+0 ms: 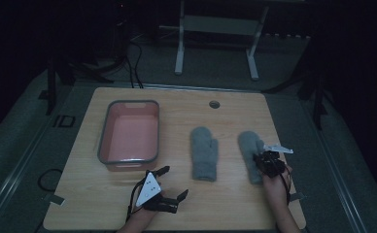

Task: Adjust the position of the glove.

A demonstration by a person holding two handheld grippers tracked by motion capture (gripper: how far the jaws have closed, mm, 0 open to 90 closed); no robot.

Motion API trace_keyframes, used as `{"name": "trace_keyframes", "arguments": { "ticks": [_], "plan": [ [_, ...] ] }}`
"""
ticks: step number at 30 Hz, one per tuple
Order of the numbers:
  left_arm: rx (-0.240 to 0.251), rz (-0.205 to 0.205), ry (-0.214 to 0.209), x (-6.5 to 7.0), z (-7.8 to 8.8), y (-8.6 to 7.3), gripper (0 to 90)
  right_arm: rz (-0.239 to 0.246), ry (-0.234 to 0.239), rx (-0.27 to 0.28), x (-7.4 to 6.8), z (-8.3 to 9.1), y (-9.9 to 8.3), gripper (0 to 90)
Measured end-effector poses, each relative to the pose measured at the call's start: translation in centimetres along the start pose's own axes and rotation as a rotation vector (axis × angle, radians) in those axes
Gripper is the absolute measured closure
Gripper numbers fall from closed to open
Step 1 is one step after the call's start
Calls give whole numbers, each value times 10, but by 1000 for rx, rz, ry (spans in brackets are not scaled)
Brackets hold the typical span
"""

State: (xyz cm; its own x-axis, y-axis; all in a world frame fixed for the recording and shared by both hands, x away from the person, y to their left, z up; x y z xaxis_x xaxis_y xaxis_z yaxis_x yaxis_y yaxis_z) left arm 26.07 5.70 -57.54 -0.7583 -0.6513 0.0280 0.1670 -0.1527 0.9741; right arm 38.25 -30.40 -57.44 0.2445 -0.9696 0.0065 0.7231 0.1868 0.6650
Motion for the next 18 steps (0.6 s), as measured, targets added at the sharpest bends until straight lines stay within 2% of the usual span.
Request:
{"name": "trace_keyframes", "arguments": {
  "ticks": [4, 5, 8, 10, 15, 18],
  "plan": [
    [0, 6, 2, -1, 0, 0, 3, -49, -30, 15, -7, 14, 12, 830],
    [0, 6, 2, -1, 0, 0, 3, -49, -30, 15, -7, 14, 12, 830],
    [0, 5, 3, -1, 0, 0, 3, -90, -44, 36, -17, 26, 30, 830],
    [0, 5, 4, -1, 0, 0, 3, -123, -32, 46, -26, 33, 39, 830],
    [-1, 5, 7, -1, 0, 0, 3, -134, -51, 69, -55, 43, 56, 829],
    [0, 1, 8, 0, 0, 0, 3, -148, -27, 67, -68, 44, 58, 829]
  ]
}}
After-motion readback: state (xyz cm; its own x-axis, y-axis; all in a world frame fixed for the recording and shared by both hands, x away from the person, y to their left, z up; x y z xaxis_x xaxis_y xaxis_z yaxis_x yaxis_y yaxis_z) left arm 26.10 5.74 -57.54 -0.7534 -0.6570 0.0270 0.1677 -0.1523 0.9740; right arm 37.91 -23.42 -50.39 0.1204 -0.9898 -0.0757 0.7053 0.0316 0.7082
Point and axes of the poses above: each handheld gripper's, and its own axes: z roughly backward along the jaws, y roughly out of its top, x roughly to its right, the point moved 4 cm from there along -z, roughly forward along the jaws, and after that the axes turned 6 degrees about -x, right-handed, at the moved point
